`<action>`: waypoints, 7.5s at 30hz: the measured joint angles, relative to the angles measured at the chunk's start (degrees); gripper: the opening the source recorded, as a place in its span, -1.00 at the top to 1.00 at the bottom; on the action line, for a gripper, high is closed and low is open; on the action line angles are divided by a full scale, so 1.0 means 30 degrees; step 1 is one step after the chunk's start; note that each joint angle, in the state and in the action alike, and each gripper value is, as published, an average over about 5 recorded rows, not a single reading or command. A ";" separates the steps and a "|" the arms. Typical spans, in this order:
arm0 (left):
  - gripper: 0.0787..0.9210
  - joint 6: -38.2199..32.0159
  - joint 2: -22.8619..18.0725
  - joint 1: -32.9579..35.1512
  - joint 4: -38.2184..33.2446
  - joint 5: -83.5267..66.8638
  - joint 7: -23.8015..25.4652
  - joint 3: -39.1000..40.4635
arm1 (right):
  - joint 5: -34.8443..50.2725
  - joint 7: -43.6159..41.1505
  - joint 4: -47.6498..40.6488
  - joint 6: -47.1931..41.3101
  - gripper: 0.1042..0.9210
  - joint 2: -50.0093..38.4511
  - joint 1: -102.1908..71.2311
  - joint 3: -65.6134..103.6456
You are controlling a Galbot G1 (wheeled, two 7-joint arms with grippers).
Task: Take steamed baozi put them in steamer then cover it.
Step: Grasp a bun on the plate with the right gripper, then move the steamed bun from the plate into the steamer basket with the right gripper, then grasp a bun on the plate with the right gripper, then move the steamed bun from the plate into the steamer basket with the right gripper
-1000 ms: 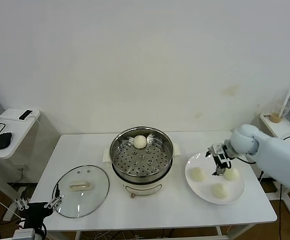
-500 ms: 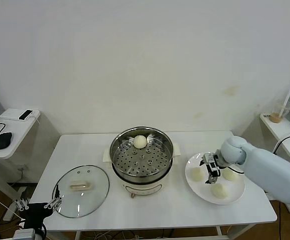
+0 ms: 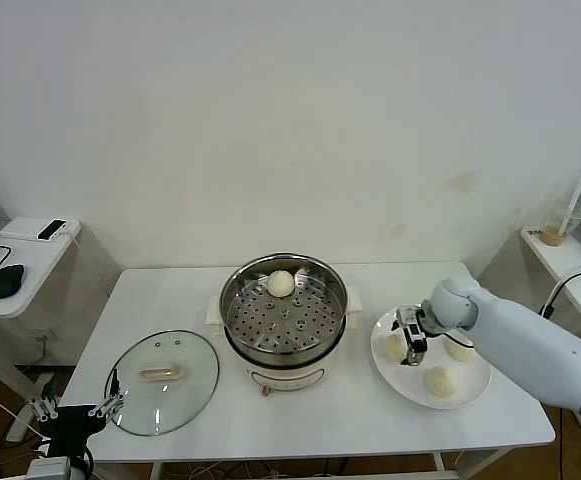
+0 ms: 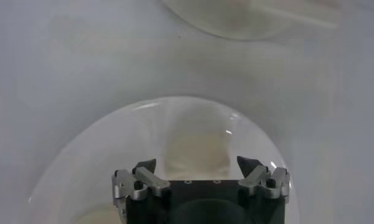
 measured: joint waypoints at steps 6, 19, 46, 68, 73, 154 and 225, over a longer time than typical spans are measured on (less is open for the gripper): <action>-0.77 0.0007 0.0006 -0.0010 -0.0010 -0.0001 -0.0002 -0.0016 | -0.0031 -0.0123 -0.0315 -0.0021 -0.46 0.0277 0.0029 0.0017; -0.77 0.0048 0.0014 0.0014 -0.0134 -0.0034 -0.0029 -0.0090 | 0.0111 -0.0637 -0.0140 -0.0107 -0.16 -0.0005 0.0569 -0.0268; -0.77 0.0036 0.0223 0.0377 -0.0624 -0.0155 -0.0046 -0.0026 | 0.5193 -0.1052 0.3997 -0.1450 -0.18 -0.2004 0.9439 -0.4130; -0.77 0.0161 0.0209 -0.0307 -0.0432 -0.0442 -0.0071 -0.0464 | 0.9684 0.1296 0.3622 -0.5263 -0.20 0.5008 1.1009 -0.6969; -0.77 0.0165 0.0113 -0.0368 -0.0421 -0.0517 -0.0067 -0.0573 | 0.9871 0.1737 0.2446 -0.5912 -0.20 0.6796 1.0518 -0.7277; -0.77 0.0006 0.0343 -0.0016 -0.0306 -0.0168 -0.0049 0.0150 | 0.0653 -0.3830 0.7510 -0.0019 -0.76 -0.6933 0.0219 0.1471; -0.77 0.0052 0.0227 0.0083 -0.0507 0.0126 -0.0093 0.0127 | 0.1735 -0.3374 0.3867 -0.0881 -0.18 -0.4020 0.2124 0.2316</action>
